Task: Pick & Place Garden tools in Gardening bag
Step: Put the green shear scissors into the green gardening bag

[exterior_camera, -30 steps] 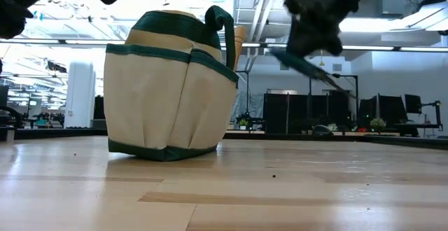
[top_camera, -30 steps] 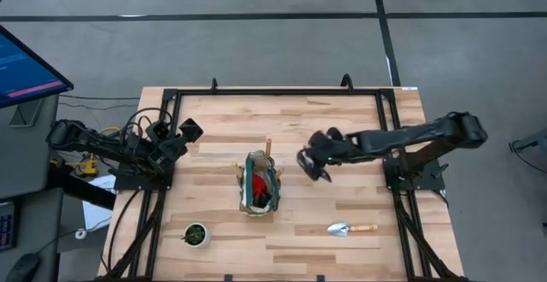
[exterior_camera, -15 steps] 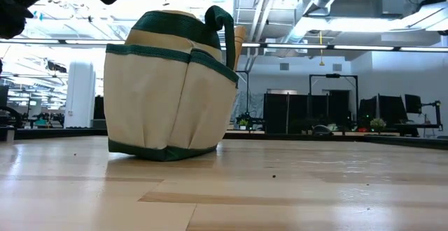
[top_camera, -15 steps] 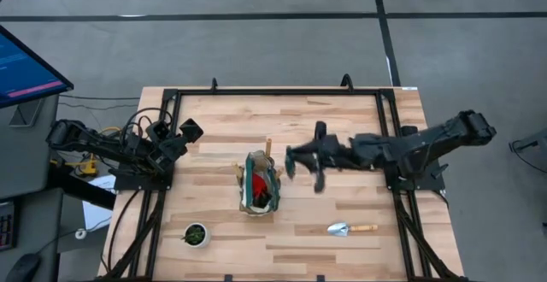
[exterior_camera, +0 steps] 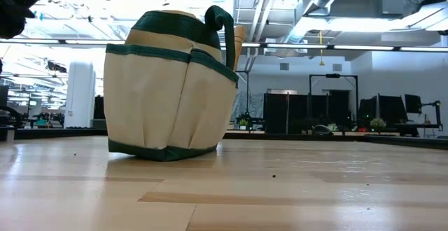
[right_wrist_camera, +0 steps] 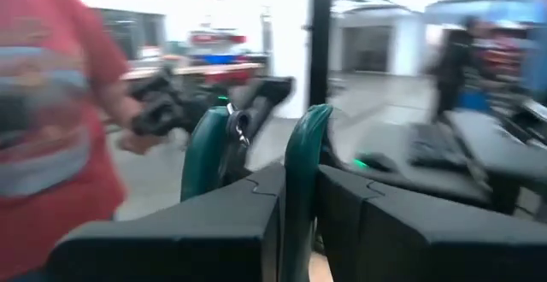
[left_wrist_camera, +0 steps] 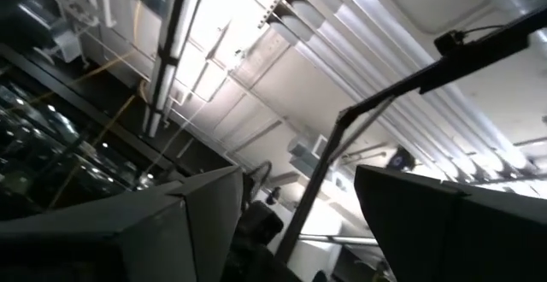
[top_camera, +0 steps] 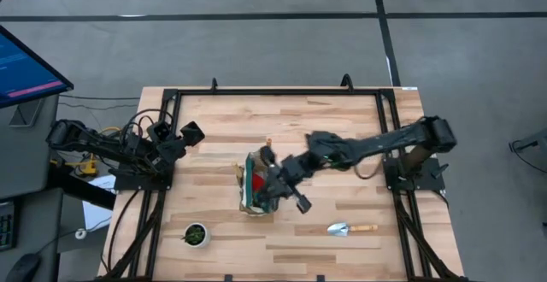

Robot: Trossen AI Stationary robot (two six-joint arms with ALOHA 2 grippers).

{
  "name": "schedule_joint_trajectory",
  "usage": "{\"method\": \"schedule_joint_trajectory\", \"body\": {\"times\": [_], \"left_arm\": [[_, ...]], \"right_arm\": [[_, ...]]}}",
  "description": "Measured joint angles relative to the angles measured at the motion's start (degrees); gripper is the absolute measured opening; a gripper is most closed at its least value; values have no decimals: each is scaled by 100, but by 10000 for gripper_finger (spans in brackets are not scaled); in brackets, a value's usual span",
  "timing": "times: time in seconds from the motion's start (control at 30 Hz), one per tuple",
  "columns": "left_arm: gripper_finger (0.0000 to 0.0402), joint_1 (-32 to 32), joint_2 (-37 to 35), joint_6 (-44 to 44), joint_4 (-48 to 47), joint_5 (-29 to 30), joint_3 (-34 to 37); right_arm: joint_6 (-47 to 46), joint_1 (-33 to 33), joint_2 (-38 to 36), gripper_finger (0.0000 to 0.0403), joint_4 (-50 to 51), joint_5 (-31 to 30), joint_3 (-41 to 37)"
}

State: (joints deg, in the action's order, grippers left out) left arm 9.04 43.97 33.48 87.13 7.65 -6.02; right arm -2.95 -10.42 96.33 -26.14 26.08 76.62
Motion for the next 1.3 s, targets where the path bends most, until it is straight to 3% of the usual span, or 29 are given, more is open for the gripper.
{"method": "schedule_joint_trajectory", "body": {"times": [0.27,0.43,0.57,0.8,0.93,1.13,1.2,1.3], "left_arm": [[214,2,0,668,12,-453,0],[214,2,0,904,20,-609,0],[214,2,0,1017,37,-610,0],[214,2,-11,1380,50,-945,0],[214,2,-11,1457,50,-1193,0],[214,2,2,1337,29,-1365,-69],[214,2,13,1165,-12,-1363,-173],[214,45,30,680,-436,-1345,-449]], "right_arm": [[20,315,1491,34,-7,2104,1640],[-139,400,2206,34,-8,2880,2305],[-108,393,2628,34,-4,3264,2582],[122,508,2986,34,3,3378,2675],[-121,503,2974,34,132,3051,2674],[-144,553,2198,34,1195,2437,2684],[-95,564,1863,34,1927,1428,2689],[-66,508,1351,34,2943,-969,2675]]}}
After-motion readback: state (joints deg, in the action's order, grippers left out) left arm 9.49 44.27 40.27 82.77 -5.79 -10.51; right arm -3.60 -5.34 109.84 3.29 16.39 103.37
